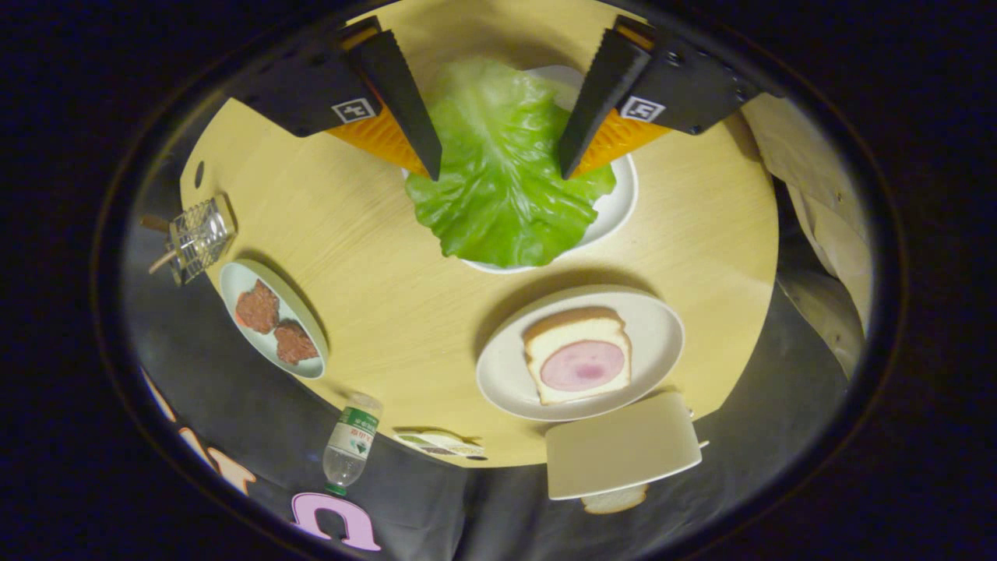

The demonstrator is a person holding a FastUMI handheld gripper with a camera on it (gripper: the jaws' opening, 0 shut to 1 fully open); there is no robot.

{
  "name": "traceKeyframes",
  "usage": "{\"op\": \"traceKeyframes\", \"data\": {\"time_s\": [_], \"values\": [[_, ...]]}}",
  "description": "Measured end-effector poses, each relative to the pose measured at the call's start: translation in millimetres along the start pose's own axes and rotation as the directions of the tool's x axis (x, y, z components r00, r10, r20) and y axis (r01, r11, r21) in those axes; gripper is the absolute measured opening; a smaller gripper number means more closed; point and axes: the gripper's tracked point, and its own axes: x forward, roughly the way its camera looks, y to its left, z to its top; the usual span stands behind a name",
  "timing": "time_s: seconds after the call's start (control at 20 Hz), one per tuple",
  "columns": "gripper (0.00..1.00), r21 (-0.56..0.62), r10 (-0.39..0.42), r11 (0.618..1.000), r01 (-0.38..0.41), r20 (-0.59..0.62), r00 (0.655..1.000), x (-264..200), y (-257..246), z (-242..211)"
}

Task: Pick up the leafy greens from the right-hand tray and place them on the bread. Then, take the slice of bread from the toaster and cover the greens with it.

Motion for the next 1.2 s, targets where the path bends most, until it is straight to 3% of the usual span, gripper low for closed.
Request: {"op": "traceKeyframes", "data": {"time_s": [0.15, 0.45, 0.55, 0.6, 0.7, 1.2], "values": [[0.66, 0.021, 0.037, 0.999, -0.037, -0.003, 0.999, -0.5, 7.1, -2.5], [0.33, 0.018, 0.022, 1.000, -0.022, 0.008, 1.000, -1.6, 10.6, -1.8], [0.33, 0.023, 0.039, 0.999, -0.039, 0.012, 0.999, -0.2, 14.7, -0.1], [0.24, 0.003, -0.005, 1.000, 0.005, 0.037, 0.999, -2.6, 8.9, 1.3], [0.06, -0.021, -0.004, 1.000, 0.005, 0.035, 0.999, -2.5, 13.0, 1.5], [0.05, 0.015, -0.070, 0.997, 0.069, 0.051, 0.996, -32.1, 11.6, 18.6]]}}
